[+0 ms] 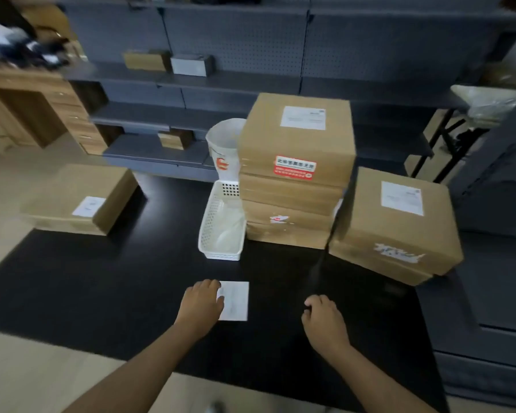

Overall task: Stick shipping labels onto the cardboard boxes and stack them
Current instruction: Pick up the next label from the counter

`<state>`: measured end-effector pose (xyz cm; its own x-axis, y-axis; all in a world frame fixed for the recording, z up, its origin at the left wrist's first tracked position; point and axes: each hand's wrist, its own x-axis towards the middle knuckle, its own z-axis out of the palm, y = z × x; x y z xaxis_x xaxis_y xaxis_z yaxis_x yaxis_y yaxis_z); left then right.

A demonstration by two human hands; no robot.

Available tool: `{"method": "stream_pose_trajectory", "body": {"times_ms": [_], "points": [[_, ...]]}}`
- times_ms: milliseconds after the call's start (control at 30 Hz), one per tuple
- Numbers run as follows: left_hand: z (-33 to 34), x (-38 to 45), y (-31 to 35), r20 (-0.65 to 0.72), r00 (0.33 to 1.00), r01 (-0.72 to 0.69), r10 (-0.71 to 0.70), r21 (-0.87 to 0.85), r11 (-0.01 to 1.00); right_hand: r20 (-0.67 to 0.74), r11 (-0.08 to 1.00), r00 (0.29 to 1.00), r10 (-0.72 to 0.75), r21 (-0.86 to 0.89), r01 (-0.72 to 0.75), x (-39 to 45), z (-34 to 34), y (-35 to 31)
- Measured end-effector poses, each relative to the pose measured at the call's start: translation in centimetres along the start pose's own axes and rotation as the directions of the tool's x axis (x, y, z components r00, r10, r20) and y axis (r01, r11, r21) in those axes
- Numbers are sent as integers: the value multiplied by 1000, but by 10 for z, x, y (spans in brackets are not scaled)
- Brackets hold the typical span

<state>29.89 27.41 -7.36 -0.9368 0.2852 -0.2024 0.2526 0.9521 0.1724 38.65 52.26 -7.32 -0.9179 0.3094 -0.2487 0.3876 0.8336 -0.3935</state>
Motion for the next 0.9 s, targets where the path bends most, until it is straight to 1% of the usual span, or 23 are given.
{"method": "stream_pose_trajectory", "body": {"times_ms": [67,233,333,433,500,533,567,733,833,900], "points": [[-14,-4,-42,-7,1000,0,0,-3,1000,-16,1000,1000,-3,0,3,-3,18,-41],[-41,-17,-120,-38,999,17,-17,-8,1000,-33,995,994,-101,-26,101,-1,41,-128],[-50,-21,-150,-42,999,24,-24,-8,1000,-33,989,989,-144,-47,142,0,49,-163],[-56,-24,-174,-71,994,84,-85,-15,996,9,964,973,-231,-134,230,7,57,-188],[-61,-26,-190,-97,989,112,-113,-15,994,23,948,962,-272,-163,272,15,61,-208],[-62,-28,-200,-88,988,128,-129,-20,992,41,943,958,-282,-170,285,17,66,-218],[-63,-30,-211,-72,987,145,-146,-25,989,58,941,956,-288,-166,294,18,70,-228],[-71,-21,-274,-81,972,217,-220,-49,975,53,956,959,-279,-73,283,36,87,-282],[-74,-5,-318,-83,967,236,-242,-72,969,39,959,960,-277,-56,279,54,100,-317],[-76,10,-354,-80,969,226,-232,-80,971,50,961,961,-271,-49,273,67,115,-346]]}}
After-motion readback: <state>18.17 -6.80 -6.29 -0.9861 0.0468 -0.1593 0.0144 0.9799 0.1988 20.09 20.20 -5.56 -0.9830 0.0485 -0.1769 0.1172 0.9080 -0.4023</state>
